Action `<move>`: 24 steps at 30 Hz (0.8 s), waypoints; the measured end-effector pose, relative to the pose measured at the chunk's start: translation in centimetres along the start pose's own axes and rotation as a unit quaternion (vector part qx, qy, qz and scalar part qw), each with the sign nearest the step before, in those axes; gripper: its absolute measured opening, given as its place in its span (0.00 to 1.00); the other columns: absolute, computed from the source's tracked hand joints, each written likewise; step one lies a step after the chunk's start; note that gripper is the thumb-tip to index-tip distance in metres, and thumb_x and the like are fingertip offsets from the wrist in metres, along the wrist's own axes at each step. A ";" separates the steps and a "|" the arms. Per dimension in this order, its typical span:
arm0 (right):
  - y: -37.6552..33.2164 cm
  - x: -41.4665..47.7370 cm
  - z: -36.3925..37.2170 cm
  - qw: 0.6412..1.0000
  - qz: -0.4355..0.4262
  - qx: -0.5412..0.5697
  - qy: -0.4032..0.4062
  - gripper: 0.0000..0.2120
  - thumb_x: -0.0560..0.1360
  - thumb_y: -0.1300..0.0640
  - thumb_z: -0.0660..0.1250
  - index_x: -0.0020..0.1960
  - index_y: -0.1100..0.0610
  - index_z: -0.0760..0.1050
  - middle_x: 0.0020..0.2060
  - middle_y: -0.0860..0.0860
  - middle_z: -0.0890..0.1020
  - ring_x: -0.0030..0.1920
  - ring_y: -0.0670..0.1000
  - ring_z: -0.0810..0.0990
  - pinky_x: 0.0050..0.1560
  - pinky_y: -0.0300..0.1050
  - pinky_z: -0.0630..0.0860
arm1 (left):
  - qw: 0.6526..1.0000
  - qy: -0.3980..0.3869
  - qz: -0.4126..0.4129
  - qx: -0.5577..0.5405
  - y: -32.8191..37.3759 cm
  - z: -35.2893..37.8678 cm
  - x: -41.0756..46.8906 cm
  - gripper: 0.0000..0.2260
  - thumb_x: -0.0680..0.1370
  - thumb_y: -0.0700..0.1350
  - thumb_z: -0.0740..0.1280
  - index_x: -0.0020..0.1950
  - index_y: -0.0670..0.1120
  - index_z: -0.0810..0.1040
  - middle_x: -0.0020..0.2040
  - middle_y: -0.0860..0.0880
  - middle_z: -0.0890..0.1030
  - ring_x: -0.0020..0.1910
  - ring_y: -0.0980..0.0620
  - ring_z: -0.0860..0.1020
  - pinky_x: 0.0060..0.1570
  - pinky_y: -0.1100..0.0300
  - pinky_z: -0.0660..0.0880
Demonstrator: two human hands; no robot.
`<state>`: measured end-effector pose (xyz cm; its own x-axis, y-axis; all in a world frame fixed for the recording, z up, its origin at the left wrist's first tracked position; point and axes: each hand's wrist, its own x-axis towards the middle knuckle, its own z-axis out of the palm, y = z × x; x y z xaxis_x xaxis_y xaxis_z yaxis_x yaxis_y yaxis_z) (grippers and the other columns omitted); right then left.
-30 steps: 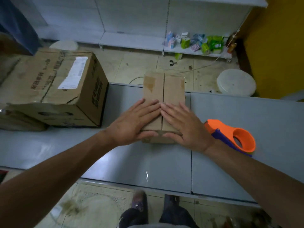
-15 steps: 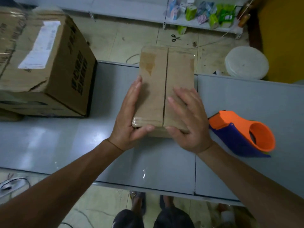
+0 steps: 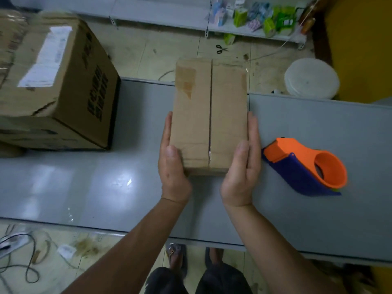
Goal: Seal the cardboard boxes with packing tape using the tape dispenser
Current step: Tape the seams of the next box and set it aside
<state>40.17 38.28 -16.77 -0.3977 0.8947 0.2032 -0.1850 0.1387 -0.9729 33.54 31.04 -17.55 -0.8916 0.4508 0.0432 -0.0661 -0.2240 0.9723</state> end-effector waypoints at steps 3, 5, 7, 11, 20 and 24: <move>-0.9 0.4 0.4 0.998 0.057 0.037 -0.002 0.26 0.80 0.50 0.51 0.76 0.59 0.54 0.74 0.51 0.64 0.75 0.47 0.62 0.74 0.46 0.60 | 0.999 -0.013 -0.003 0.039 0.7 0.0 0.2 0.32 0.79 0.64 0.56 0.77 0.45 0.59 0.77 0.42 0.63 0.76 0.49 0.63 0.74 0.42 0.59; -1.5 0.9 0.1 0.991 0.128 0.041 -0.018 0.29 0.80 0.44 0.52 0.77 0.56 0.55 0.75 0.49 0.64 0.73 0.42 0.63 0.74 0.42 0.61 | 0.995 -0.037 -0.042 0.077 1.5 -0.8 0.6 0.32 0.79 0.60 0.54 0.78 0.44 0.59 0.76 0.46 0.66 0.75 0.53 0.64 0.74 0.46 0.61; -2.1 1.9 -0.8 0.973 0.204 0.089 -0.054 0.33 0.77 0.35 0.54 0.76 0.51 0.61 0.73 0.47 0.69 0.72 0.44 0.66 0.74 0.48 0.61 | 0.992 -0.067 -0.099 0.049 3.0 -1.8 1.5 0.31 0.78 0.62 0.55 0.77 0.48 0.64 0.73 0.49 0.71 0.72 0.54 0.68 0.73 0.47 0.63; -2.1 4.2 -1.0 0.934 0.326 0.137 -0.039 0.28 0.80 0.37 0.52 0.69 0.53 0.72 0.63 0.50 0.79 0.64 0.49 0.77 0.69 0.53 0.69 | 0.978 -0.017 -0.207 -0.033 5.2 -1.9 4.3 0.25 0.82 0.63 0.50 0.68 0.51 0.74 0.63 0.51 0.80 0.64 0.52 0.77 0.70 0.45 0.67; -1.6 3.8 1.0 0.920 0.365 0.112 0.090 0.15 0.80 0.46 0.59 0.46 0.51 0.82 0.39 0.44 0.86 0.45 0.45 0.84 0.50 0.44 0.79 | 0.952 -0.012 -0.302 -0.048 5.2 -0.6 5.0 0.24 0.83 0.61 0.51 0.68 0.49 0.76 0.60 0.50 0.82 0.59 0.51 0.80 0.62 0.53 0.75; -2.0 3.7 0.9 0.917 0.378 0.105 0.075 0.13 0.79 0.46 0.62 0.47 0.51 0.82 0.35 0.43 0.85 0.38 0.43 0.83 0.37 0.37 0.76 | 0.935 0.011 -0.349 -0.057 5.0 -0.5 5.4 0.18 0.82 0.56 0.57 0.56 0.47 0.81 0.46 0.49 0.84 0.47 0.50 0.83 0.49 0.57 0.78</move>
<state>38.28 40.98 -13.92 -0.3591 0.7520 -0.5527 -0.0829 -0.6156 -0.7837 28.14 31.93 -12.54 -0.6218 0.5050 -0.5986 -0.6819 0.0268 0.7310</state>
